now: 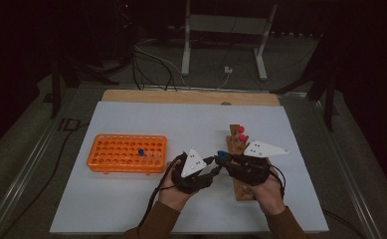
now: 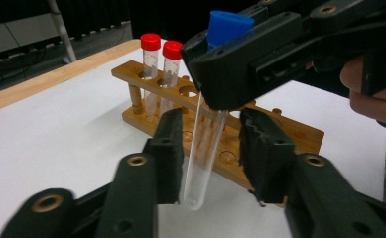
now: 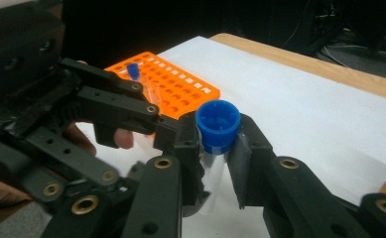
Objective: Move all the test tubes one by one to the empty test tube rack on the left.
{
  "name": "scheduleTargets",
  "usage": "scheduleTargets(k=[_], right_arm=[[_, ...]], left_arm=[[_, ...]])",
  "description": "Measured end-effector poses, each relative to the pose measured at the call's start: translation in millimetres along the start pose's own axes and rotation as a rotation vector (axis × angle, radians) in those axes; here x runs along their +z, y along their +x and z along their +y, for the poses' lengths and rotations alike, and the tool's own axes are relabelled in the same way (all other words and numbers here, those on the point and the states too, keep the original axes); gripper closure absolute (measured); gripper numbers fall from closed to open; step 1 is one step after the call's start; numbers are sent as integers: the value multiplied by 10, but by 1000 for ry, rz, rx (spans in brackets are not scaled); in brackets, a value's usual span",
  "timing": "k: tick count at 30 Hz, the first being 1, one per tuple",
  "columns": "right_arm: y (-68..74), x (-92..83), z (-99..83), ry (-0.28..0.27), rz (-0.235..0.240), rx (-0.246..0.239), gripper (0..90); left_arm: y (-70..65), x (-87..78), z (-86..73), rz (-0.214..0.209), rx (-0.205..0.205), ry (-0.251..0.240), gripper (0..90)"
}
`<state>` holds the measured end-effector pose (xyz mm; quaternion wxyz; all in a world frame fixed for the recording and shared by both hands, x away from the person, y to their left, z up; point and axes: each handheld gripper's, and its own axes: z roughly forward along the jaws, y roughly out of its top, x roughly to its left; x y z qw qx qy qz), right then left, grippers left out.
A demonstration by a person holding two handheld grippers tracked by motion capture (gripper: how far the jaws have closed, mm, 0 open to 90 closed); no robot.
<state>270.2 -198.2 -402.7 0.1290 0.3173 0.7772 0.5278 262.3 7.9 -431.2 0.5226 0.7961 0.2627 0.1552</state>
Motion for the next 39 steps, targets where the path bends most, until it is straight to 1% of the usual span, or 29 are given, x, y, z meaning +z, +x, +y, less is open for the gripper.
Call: scheduleTargets(k=[4, 7, 9, 10, 13, 16, 18, 21, 23, 25, 28, 31, 34, 39], right_arm=[[6, 16, -9, 9, 5, 0, 763], [-2, 22, -11, 9, 9, 4, 763], [-9, 21, -12, 10, 11, 4, 760], [-18, 14, -10, 8, 14, 2, 736], [-68, -48, 8, -27, 54, 19, 585], [-116, -127, 38, -55, 60, 22, 423], [-142, -166, 49, -69, 42, 31, 329], [-194, -203, 50, -78, 21, 46, 251], [-226, -219, 45, -83, -6, 51, 193], [-259, -225, 33, -77, -30, 55, 158], [-312, -217, 2, -70, -69, 59, 138], [-359, -200, -35, -60, -102, 64, 94], [-397, -194, -62, -51, -107, 70, 30], [-440, -202, -91, -47, -115, 84, 2]], left_arm=[[9, 6, -6, -11, 5, 3, 748], [-6, 16, -8, -12, 22, 7, 772], [-6, 20, -6, -12, 23, 4, 775], [-5, 21, -5, -7, 24, 7, 776], [19, 17, -8, 4, 22, 14, 777], [53, -2, -7, 15, 11, 10, 777], [77, -27, -5, 25, 6, 6, 777], [121, -84, -12, 33, -12, -10, 777], [156, -131, -21, 43, -25, -21, 777], [198, -182, -33, 52, -34, -27, 777], [263, -263, -55, 73, -47, -36, 776], [330, -351, -78, 97, -54, -40, 776], [397, -445, -110, 118, -65, -48, 775], [502, -599, -174, 148, -83, -60, 775]])
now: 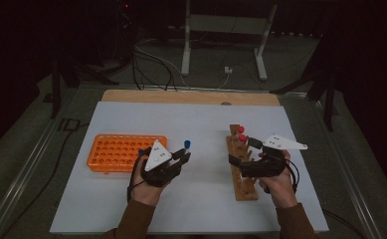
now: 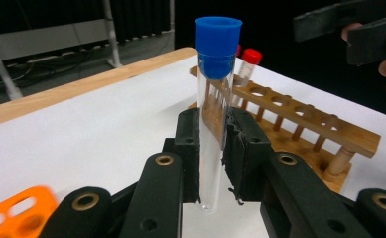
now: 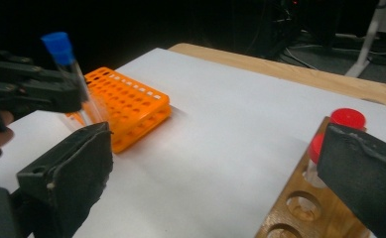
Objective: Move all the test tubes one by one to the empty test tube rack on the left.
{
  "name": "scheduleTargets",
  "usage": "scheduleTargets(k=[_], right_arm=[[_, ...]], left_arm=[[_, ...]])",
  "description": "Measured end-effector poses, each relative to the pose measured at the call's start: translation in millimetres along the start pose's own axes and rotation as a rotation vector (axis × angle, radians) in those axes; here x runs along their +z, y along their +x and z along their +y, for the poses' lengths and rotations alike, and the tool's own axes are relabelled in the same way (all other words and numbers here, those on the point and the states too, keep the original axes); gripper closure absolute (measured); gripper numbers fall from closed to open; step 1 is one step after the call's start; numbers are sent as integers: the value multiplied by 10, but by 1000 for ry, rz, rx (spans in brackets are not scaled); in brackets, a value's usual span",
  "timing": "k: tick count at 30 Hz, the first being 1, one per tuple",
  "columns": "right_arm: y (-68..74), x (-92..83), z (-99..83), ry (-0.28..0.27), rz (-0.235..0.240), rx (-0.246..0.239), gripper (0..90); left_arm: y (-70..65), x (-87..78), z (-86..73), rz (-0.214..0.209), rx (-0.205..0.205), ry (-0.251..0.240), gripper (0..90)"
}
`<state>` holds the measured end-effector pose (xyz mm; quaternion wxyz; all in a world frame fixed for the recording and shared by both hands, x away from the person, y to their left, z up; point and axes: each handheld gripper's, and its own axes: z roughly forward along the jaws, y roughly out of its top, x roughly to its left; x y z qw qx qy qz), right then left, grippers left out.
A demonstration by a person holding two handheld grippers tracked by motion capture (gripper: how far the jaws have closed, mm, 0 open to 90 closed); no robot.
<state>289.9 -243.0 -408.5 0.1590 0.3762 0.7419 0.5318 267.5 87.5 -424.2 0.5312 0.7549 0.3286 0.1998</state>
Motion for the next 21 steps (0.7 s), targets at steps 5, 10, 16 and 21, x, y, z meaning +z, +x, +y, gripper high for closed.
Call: scheduleTargets(k=[5, 10, 16, 21], right_arm=[[-34, -15, -26, 3, -16, 12, 2], [-51, -41, -25, -6, -27, 14, 2], [-79, -92, -19, -20, -35, 28, 2], [-108, -108, -18, -31, -40, 34, 1]], left_arm=[[119, -136, -50, 30, -7, -7, 774], [243, -267, -75, 62, -36, -26, 774], [398, -449, -78, 99, -51, -43, 773], [545, -636, -80, 127, -81, -61, 773]])
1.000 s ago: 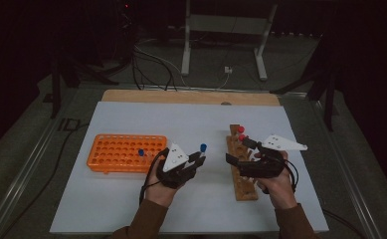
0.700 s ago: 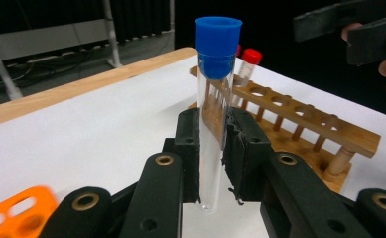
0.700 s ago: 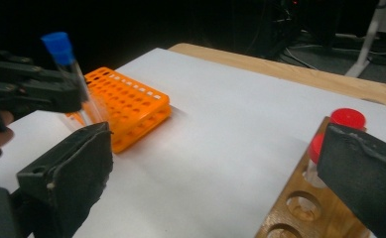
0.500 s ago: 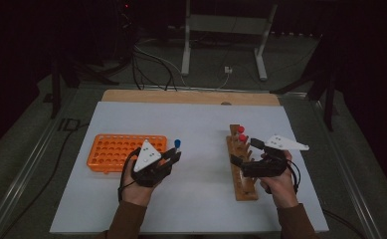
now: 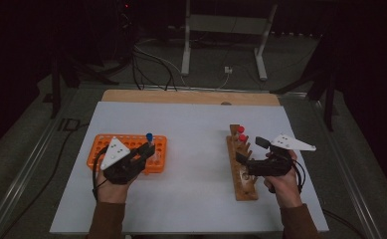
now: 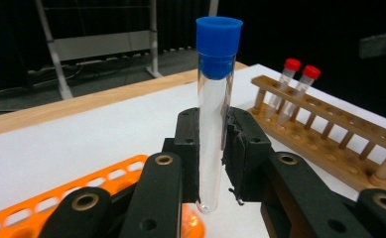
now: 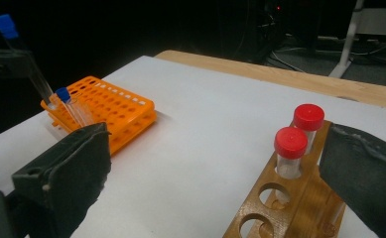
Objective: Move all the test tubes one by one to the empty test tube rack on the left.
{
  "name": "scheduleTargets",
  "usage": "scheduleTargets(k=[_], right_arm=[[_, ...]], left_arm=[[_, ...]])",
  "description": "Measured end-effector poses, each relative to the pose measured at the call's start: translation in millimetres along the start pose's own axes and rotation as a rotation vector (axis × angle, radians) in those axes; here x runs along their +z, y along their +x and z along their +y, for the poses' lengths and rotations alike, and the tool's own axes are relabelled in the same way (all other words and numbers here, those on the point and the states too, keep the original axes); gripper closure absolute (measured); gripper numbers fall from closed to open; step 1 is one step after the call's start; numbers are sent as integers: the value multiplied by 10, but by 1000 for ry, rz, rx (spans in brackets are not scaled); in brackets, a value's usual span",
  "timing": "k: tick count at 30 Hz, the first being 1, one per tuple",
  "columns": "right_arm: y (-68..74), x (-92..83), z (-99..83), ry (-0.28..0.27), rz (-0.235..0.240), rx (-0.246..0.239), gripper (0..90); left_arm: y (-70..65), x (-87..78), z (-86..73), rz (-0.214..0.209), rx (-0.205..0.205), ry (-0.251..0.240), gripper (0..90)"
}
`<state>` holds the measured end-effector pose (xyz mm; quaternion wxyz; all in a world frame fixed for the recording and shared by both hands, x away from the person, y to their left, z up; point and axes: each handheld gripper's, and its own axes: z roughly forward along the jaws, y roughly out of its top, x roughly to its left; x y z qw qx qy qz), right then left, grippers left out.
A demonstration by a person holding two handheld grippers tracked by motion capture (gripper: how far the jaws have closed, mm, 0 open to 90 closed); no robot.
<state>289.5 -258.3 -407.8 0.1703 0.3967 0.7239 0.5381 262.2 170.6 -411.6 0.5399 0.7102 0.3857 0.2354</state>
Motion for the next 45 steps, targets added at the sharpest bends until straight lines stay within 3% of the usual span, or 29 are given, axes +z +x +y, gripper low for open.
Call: scheduleTargets(k=[5, 13, 22, 25, 31, 38, 45], right_arm=[[-6, 3, -4, 0, 0, 2, 2], [-3, 0, -7, -1, -2, 6, 2], [-6, 1, -9, -5, -2, 6, 2], [-5, 3, -9, -5, -1, 4, 2], [-17, 11, -23, 0, -4, 10, 2], [-31, -13, -18, -8, -5, 13, 2], [-29, -9, -23, -5, -8, 13, 2]], left_arm=[[123, -93, -33, 43, -18, -2, 773], [247, -103, -150, 124, -35, 2, 773], [360, 1, -345, 192, -56, 12, 773], [383, 65, -420, 193, -62, 38, 773], [346, 194, -526, 201, -23, 117, 773], [360, 192, -634, 204, -2, 221, 774], [355, 213, -666, 191, -11, 253, 776]])
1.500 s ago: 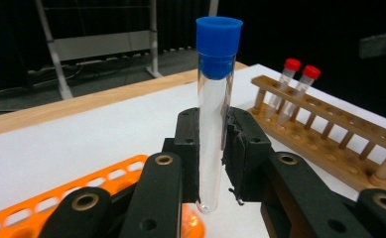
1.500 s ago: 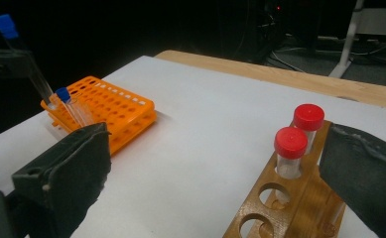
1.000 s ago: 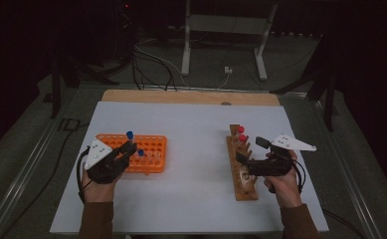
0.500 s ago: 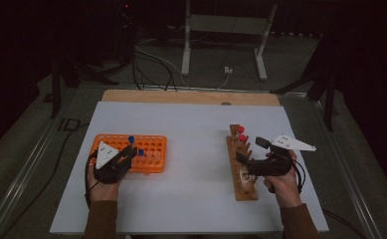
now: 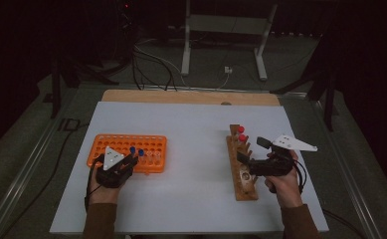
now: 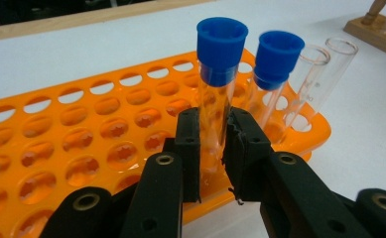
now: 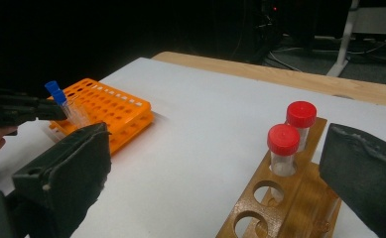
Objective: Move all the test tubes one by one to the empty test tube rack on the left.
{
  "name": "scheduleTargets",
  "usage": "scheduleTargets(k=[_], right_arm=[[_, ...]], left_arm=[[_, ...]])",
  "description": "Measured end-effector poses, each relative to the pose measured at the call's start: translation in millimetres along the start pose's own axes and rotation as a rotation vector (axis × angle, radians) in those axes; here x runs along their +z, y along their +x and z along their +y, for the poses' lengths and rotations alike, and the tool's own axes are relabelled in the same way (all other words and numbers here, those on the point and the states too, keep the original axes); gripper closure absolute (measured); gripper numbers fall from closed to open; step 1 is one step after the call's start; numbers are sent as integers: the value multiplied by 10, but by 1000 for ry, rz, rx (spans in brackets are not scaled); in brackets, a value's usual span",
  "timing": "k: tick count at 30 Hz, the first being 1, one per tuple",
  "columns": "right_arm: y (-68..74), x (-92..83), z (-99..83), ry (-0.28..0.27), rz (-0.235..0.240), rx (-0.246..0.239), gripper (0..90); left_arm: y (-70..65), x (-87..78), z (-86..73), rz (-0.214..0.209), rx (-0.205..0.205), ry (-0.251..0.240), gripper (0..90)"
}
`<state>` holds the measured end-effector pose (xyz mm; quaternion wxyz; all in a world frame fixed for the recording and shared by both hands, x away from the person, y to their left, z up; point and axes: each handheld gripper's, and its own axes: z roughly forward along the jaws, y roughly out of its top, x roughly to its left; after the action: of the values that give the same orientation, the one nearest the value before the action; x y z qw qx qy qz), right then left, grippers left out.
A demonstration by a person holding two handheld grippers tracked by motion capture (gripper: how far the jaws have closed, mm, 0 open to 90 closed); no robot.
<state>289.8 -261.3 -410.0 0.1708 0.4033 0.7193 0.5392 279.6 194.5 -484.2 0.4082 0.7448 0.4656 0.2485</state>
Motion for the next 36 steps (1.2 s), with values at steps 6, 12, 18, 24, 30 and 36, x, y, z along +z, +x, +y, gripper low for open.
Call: scheduleTargets(k=[6, 12, 18, 24, 30, 36], right_arm=[[2, 9, -7, 3, -3, 0, 2], [3, -9, 21, -8, -12, -5, 2], [-9, -45, 96, -19, -52, -33, 2], [-83, 2, 136, -14, -93, -61, 3], [-265, 136, 79, 10, -105, -11, 74], [-369, 337, -4, 84, -120, -1, 221]], left_arm=[[-6, 36, -14, -2, 2, 34, 775], [12, 21, -21, -7, -18, 28, 732], [49, -103, 22, -46, -62, -61, 647], [82, -265, 77, -108, -99, -168, 527], [97, -342, 141, -167, -162, -250, 375], [31, -352, 220, -149, -165, -256, 161]])
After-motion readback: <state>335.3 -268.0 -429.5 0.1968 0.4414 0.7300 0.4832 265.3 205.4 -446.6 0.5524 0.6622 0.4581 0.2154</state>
